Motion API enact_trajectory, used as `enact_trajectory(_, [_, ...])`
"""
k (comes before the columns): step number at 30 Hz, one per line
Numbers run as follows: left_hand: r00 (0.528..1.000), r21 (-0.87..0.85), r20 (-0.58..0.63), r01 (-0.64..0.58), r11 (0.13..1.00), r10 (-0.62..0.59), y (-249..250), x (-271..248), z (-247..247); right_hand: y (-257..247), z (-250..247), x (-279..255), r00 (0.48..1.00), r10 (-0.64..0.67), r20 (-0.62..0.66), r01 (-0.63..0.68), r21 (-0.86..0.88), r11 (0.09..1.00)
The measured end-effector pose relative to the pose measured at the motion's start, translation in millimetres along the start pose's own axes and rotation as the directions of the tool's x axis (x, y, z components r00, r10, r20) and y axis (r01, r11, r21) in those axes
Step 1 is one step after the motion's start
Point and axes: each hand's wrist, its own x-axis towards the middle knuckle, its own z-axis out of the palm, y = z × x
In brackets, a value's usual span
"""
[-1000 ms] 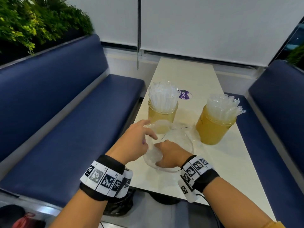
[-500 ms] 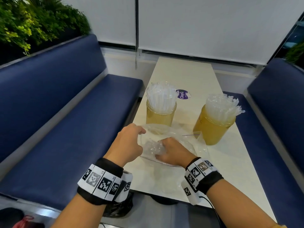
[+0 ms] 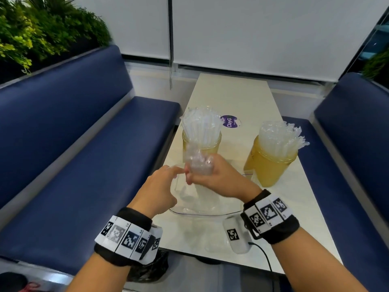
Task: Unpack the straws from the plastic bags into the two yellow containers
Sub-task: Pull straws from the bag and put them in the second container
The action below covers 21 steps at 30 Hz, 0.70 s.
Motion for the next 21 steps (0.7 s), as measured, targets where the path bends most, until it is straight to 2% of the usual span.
enact_trajectory(3, [1.0, 0.011, -0.005, 0.01, 1.0, -0.01, 0, 4, 5, -44, -31, 4, 0.984, -0.113, -0.141, 0.124, 0.073, 0.989])
enact_trajectory(6, [0.999, 0.038, -0.027, 0.029, 0.999, -0.028, 4, 9, 8, -73, -69, 13, 0.914, -0.229, -0.335, 0.279, 0.109, 0.954])
enact_trajectory(8, [0.998, 0.054, -0.049, 0.041, 0.998, -0.038, 6, 12, 8, -82, -98, 22, 0.83, -0.276, -0.485, 0.363, 0.093, 0.927])
enact_trajectory(11, [0.998, 0.035, -0.047, 0.053, 0.998, -0.052, 7, 14, 9, -79, -147, 28, 0.659, -0.289, -0.694, 0.423, 0.025, 0.906])
enact_trajectory(13, [0.997, 0.006, -0.032, 0.074, 0.997, -0.074, 5, 15, 10, -66, -180, 27, 0.556, -0.275, -0.784, 0.395, -0.042, 0.918])
enact_trajectory(14, [0.996, -0.014, -0.026, 0.086, 0.996, -0.087, 3, 16, 10, -57, -194, 24, 0.523, -0.271, -0.808, 0.348, -0.088, 0.933])
enact_trajectory(15, [0.995, -0.034, -0.021, 0.098, 0.995, -0.099, 2, 16, 11, -45, -205, 22, 0.505, -0.26, -0.823, 0.29, -0.122, 0.949])
enact_trajectory(18, [0.992, -0.068, -0.019, 0.121, 0.99, -0.122, 2, 18, 10, -7, -226, 13, 0.496, -0.163, -0.853, 0.103, -0.128, 0.986])
enact_trajectory(21, [0.993, -0.046, -0.011, 0.119, 0.992, -0.12, 3, 19, 10, 22, -233, 8, 0.459, -0.078, -0.885, 0.034, -0.07, 0.997])
